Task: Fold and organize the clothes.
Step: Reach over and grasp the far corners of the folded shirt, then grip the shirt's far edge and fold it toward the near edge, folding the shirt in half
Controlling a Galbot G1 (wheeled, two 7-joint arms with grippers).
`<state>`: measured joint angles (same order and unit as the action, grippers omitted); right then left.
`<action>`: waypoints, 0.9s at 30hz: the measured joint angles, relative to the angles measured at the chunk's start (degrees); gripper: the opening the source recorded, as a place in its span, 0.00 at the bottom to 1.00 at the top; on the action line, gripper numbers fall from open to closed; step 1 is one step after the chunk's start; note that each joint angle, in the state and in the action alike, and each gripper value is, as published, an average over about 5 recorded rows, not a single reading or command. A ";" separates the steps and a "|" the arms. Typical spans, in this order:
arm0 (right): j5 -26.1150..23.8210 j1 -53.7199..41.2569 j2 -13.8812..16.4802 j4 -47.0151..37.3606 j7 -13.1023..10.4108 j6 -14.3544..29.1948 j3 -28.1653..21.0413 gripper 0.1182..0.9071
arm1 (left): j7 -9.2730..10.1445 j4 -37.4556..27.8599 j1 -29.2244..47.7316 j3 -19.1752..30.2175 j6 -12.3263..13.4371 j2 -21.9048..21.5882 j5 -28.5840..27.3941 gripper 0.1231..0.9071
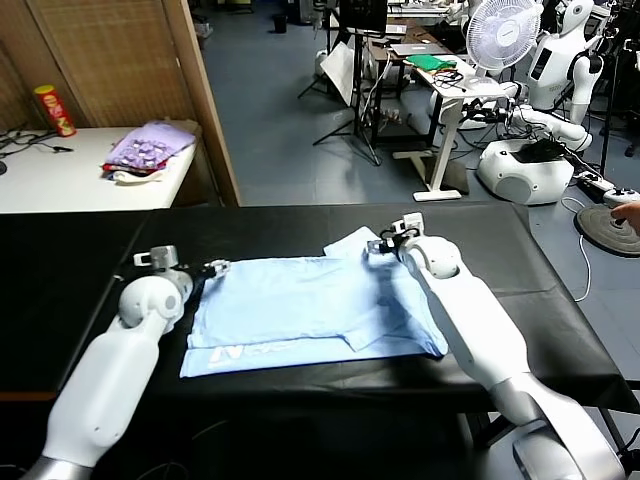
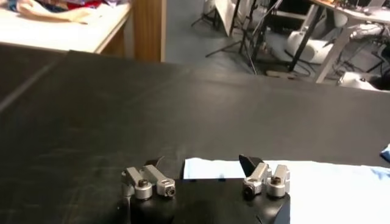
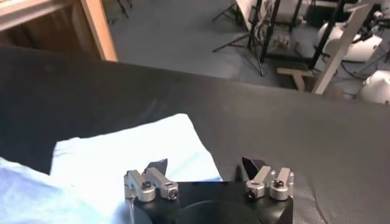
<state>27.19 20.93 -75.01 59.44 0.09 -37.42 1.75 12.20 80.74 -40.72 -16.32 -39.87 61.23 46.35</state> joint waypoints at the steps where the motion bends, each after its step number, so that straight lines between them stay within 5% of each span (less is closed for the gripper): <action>1: 0.01 0.04 -0.12 -0.10 0.06 0.20 0.06 0.45 | -0.30 -0.15 -0.01 0.03 0.07 0.00 -0.26 0.67; 7: 0.00 1.04 -0.32 0.21 -1.63 4.20 0.81 0.08 | -1.45 -0.66 -0.10 0.20 0.59 0.24 -1.18 0.25; 11: 0.22 2.32 0.34 1.98 -1.68 8.88 1.38 0.01 | -3.20 -0.60 -0.29 0.22 1.85 0.58 -2.41 0.04; 17: 1.01 6.37 3.17 9.31 -0.96 12.93 3.19 0.01 | -5.45 0.56 -0.85 -0.46 5.09 0.83 -6.34 0.01; 27: 7.04 19.94 12.51 30.59 -1.78 9.23 8.53 0.01 | -3.04 11.61 -7.34 -3.26 5.51 -2.99 -5.02 0.01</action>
<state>34.23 40.86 -62.49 90.03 -1.69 -28.19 10.29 9.16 92.35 -48.06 -19.59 -34.36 58.23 41.33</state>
